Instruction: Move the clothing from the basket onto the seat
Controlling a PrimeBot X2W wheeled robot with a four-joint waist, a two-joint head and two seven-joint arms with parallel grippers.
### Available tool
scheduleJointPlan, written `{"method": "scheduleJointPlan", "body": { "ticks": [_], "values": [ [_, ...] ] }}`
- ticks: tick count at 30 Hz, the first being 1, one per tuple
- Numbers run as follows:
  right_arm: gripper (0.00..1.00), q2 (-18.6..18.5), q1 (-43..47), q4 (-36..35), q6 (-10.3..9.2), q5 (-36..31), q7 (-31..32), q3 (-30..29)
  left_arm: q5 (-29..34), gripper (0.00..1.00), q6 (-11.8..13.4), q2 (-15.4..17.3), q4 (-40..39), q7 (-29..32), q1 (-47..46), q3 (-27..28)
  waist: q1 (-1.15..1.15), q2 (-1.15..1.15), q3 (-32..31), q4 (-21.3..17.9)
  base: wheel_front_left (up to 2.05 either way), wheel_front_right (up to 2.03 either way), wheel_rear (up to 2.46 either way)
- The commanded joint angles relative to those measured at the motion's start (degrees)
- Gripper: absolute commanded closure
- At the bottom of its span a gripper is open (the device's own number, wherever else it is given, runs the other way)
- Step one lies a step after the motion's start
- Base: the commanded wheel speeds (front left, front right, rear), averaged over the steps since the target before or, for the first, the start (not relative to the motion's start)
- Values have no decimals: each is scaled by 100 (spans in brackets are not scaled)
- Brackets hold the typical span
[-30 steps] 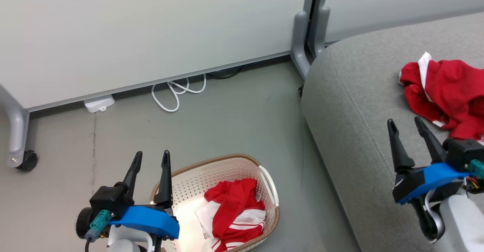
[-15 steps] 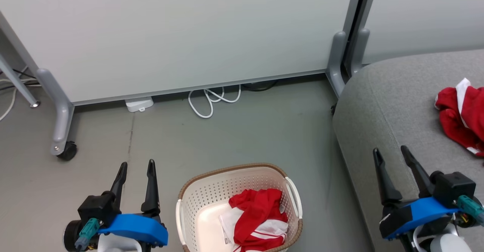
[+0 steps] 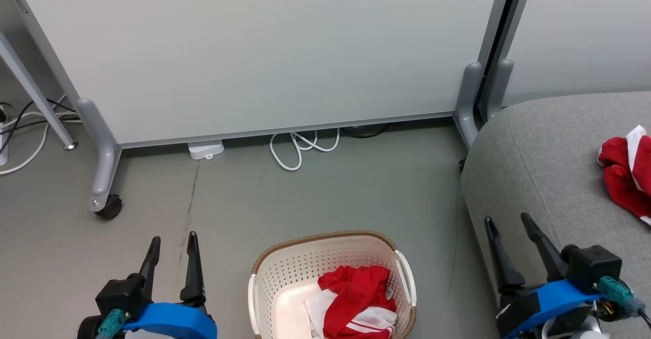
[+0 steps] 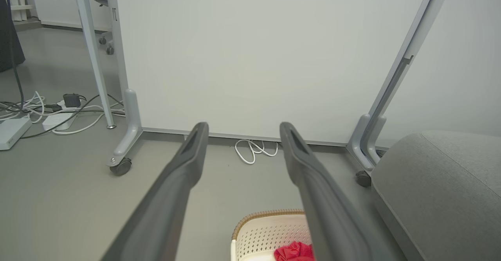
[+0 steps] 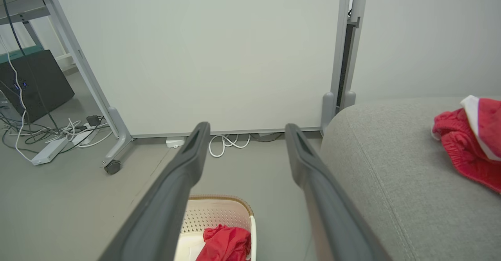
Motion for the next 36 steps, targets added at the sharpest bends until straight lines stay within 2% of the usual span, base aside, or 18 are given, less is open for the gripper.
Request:
{"method": "scheduleJointPlan", "body": {
  "ticks": [1, 26, 36],
  "values": [
    [0, 26, 75, -24, 1, 32, 15, 11, 22, 0, -22, 0, 5, -15, 19, 33, 0, 0, -3, -1, 0, 0, 0],
    [0, 92, 92, -48, 1, 78, 64, 189, -50, 0, -15, -1, 21, -15, 67, 78, 0, 0, 86, -154, 0, 0, 0],
    [0, 44, -139, -119, 1, -56, 30, 455, 24, 0, -50, -2, 262, -15, -243, -117, 0, 0, 478, -419, 0, 0, 0]
  ]
}}
